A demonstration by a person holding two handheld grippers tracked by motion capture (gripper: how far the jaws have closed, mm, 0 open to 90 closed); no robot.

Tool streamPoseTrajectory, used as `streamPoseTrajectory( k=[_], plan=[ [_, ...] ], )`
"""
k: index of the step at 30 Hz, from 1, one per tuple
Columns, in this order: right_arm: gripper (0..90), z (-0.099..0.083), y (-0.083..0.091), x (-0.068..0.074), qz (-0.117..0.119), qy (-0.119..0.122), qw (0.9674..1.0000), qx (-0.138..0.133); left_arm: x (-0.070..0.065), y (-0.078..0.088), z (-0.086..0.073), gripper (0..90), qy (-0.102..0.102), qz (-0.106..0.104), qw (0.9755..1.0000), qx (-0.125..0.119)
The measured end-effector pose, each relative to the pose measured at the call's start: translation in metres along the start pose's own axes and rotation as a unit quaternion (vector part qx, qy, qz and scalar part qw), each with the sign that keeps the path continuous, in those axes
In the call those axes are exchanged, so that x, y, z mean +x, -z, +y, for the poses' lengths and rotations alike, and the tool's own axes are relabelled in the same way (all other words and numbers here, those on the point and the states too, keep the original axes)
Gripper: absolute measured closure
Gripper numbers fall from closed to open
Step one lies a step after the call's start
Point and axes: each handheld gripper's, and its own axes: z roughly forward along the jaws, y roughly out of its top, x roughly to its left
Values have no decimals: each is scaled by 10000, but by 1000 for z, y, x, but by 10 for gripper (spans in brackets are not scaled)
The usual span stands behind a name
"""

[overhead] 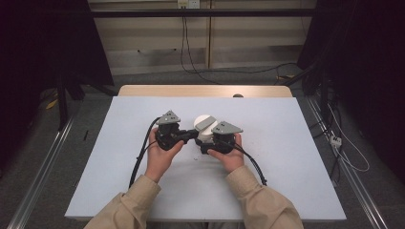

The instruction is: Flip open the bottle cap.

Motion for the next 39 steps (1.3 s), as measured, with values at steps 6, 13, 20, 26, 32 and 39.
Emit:
streamPoseTrajectory(
  k=[6,13,20,26,32,39],
  plan=[
    [188,0,0,0,5,3,10000,2,-1,-2,5,900,2,-19,10000,-20],
    [188,0,0,0,2,-10,10000,0,0,-3,12,900,11,8,10000,-98],
    [188,0,0,0,-1,-7,10000,1,1,-8,18,900,-27,10,10000,-89],
    [188,0,0,0,5,-15,10000,7,0,-9,22,900,-61,-16,9999,-128],
    [188,0,0,0,3,-8,10000,7,0,-10,24,900,-84,6,9999,-133],
    [188,0,0,-1,0,-19,10000,9,1,-12,27,900,-59,11,9998,-165]
  ],
)
